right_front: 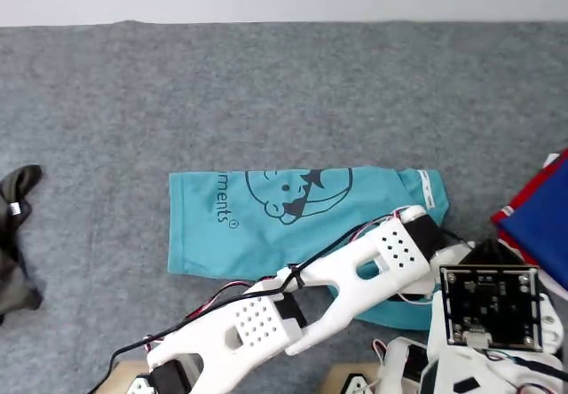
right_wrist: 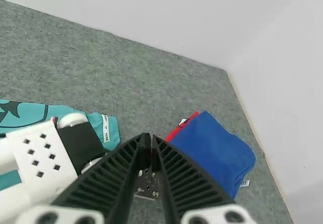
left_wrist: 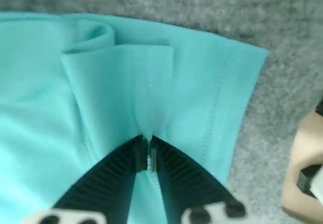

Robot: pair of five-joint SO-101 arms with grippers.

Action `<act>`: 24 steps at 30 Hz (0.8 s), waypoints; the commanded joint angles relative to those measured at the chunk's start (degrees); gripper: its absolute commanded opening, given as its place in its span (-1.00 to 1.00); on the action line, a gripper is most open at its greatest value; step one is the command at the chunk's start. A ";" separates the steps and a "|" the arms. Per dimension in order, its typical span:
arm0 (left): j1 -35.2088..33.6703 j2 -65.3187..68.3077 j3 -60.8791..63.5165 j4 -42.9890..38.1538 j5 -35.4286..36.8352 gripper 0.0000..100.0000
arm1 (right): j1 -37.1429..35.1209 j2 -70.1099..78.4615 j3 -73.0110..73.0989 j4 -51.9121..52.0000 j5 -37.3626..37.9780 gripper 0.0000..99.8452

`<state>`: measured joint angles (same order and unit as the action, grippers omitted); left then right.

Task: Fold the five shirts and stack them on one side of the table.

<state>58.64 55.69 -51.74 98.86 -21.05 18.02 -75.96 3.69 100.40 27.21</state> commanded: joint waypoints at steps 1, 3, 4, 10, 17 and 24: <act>-1.85 -5.80 -1.89 1.67 -0.18 -0.99 | 0.57 -0.04 0.00 2.07 -0.35 -0.98; -3.43 -6.42 -2.07 1.67 -0.18 -0.99 | 0.57 -0.04 0.00 2.07 -0.35 -0.98; -4.40 -6.51 -2.07 1.58 -0.18 -0.99 | 0.57 -0.04 0.00 2.07 -0.35 -0.98; -9.93 -5.98 -1.98 -0.53 -0.26 -0.99 | 0.57 -0.04 0.00 2.07 -0.35 -0.98; -15.30 -5.98 -1.71 -6.77 -0.44 -0.98 | 0.57 -0.04 0.00 2.07 -0.35 -0.98; -16.26 -5.98 -2.07 -8.00 -0.18 -0.74 | 0.57 -0.04 0.00 2.07 -0.35 -0.98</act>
<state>42.64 53.67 -51.74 91.38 -21.05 18.02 -75.96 3.69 100.40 27.21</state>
